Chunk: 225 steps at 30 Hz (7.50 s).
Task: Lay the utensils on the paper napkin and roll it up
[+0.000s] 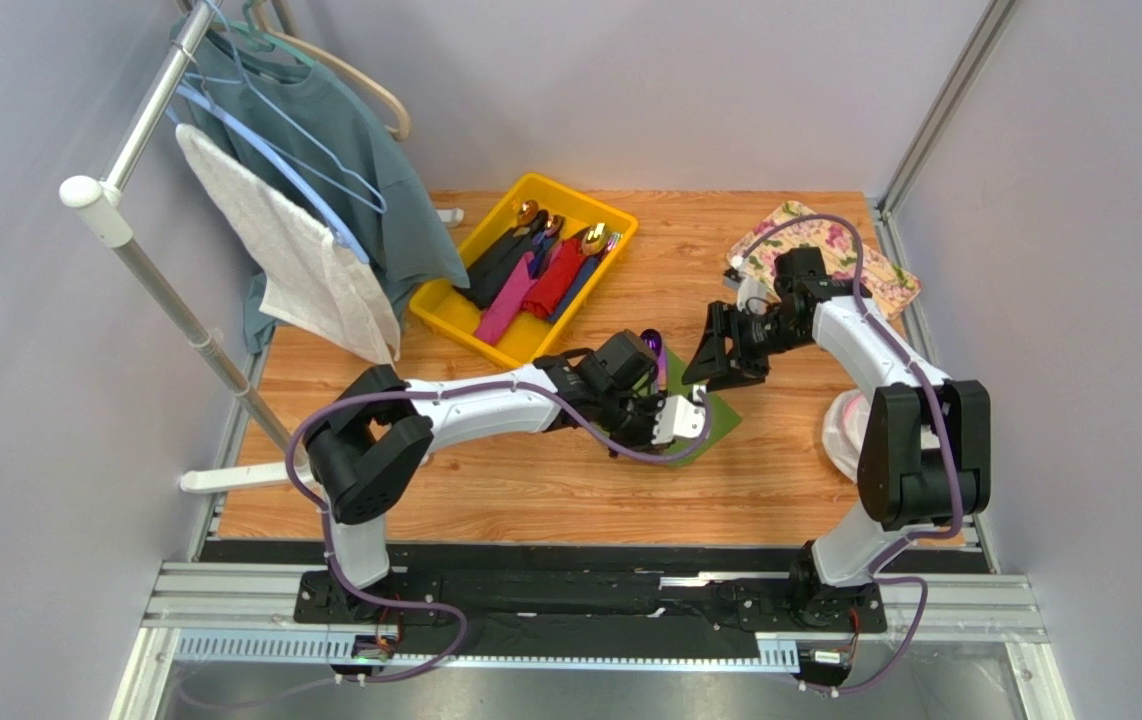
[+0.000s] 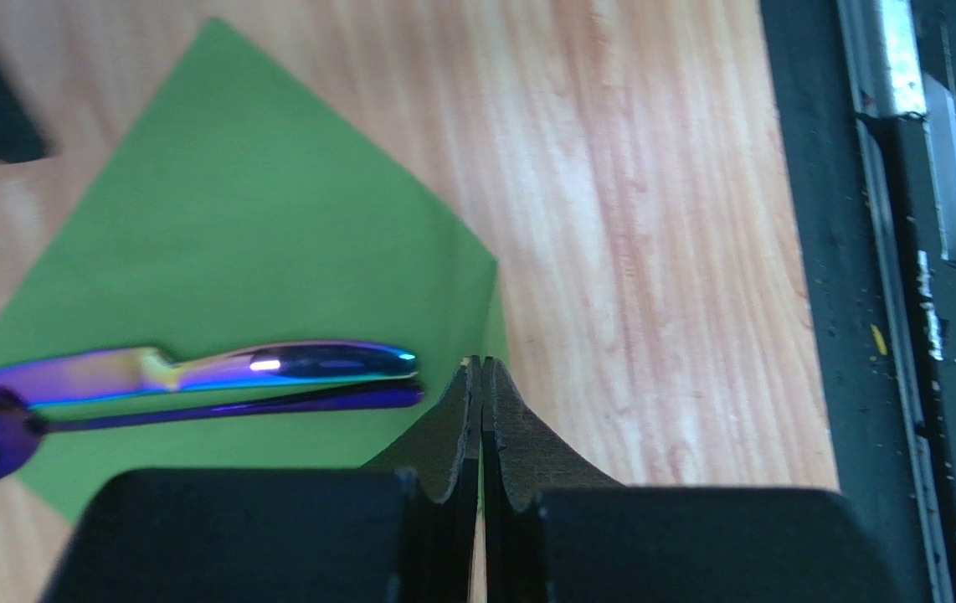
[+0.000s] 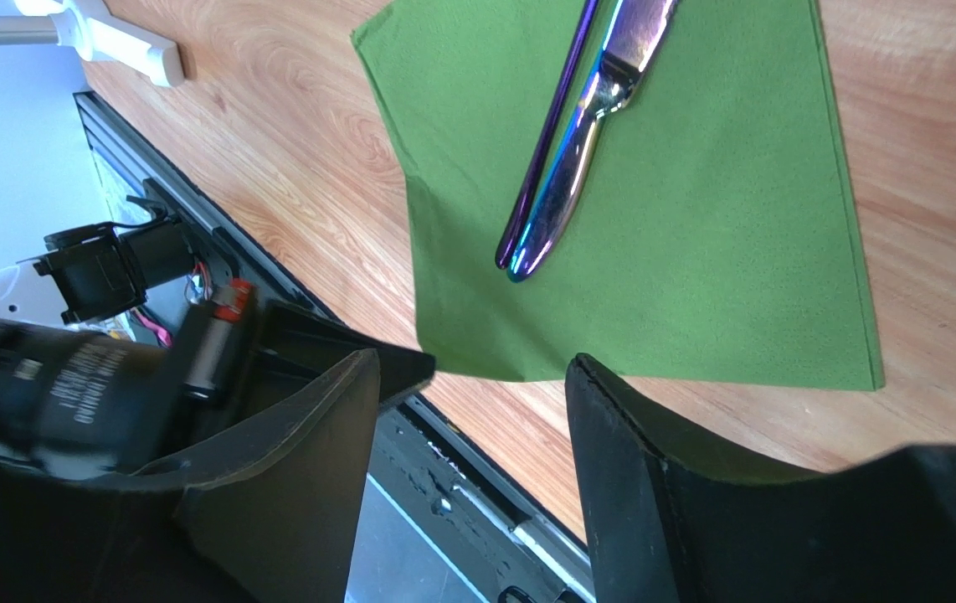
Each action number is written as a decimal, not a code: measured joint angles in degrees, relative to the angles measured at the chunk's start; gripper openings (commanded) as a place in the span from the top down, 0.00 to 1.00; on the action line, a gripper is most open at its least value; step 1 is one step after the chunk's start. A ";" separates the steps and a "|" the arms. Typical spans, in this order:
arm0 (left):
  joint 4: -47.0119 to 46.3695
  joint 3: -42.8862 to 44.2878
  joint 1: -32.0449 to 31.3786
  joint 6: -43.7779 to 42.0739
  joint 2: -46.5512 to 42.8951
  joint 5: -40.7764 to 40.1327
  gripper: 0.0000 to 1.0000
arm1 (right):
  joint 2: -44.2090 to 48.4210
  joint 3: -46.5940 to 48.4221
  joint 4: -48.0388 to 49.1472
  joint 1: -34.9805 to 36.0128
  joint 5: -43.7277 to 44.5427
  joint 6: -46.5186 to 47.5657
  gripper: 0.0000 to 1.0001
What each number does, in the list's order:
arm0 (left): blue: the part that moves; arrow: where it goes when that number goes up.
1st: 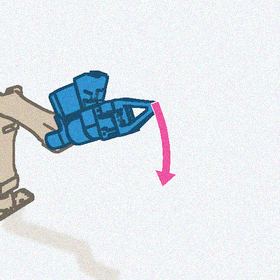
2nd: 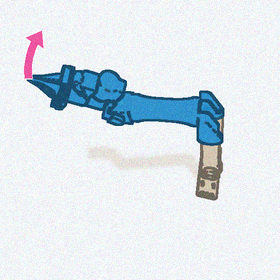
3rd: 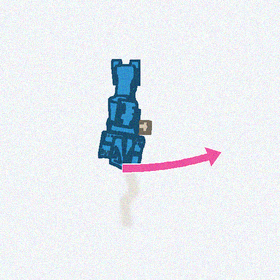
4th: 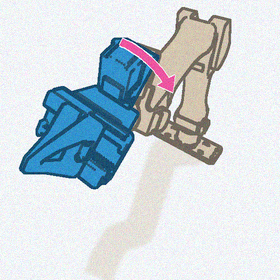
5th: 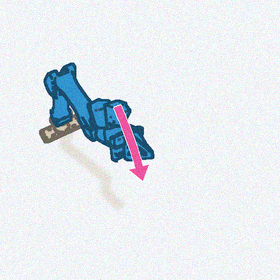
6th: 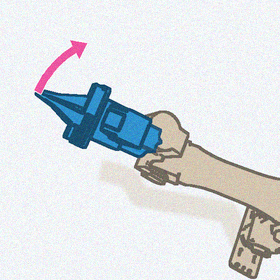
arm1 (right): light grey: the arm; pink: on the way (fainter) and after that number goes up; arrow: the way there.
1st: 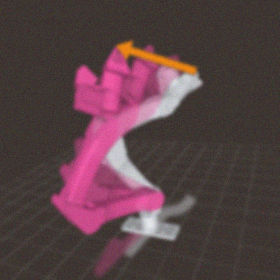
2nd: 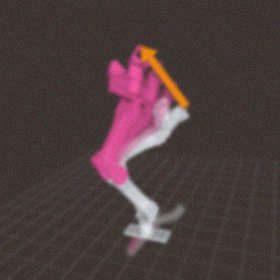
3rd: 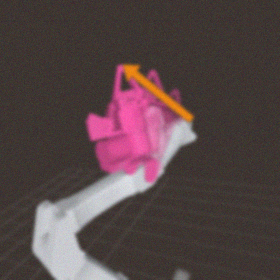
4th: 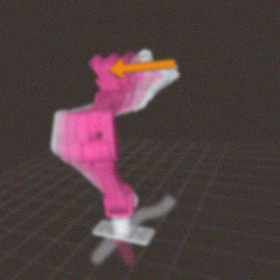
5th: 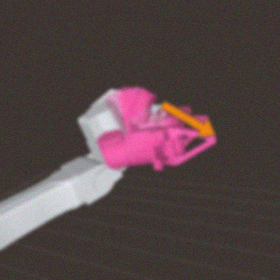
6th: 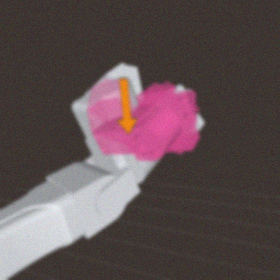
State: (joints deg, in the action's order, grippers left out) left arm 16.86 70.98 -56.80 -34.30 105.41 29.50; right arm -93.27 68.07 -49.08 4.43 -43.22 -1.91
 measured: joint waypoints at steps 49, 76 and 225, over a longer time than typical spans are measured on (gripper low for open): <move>-6.01 7.48 5.57 4.74 10.12 -9.11 1.00 | -6.38 -15.65 13.51 5.35 -0.48 -14.82 1.00; -7.82 -5.33 14.32 42.36 -7.32 10.08 0.68 | -8.63 -15.52 15.04 7.61 6.58 -18.23 1.00; -12.63 -3.93 17.94 66.95 12.98 13.99 0.96 | -5.07 -14.71 13.88 13.42 15.30 -11.17 1.00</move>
State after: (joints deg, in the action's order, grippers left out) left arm 4.23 67.05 -38.85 32.64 118.39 43.48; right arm -98.35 53.36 -35.20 17.85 -27.92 -13.08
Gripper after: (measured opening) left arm 0.011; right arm 0.005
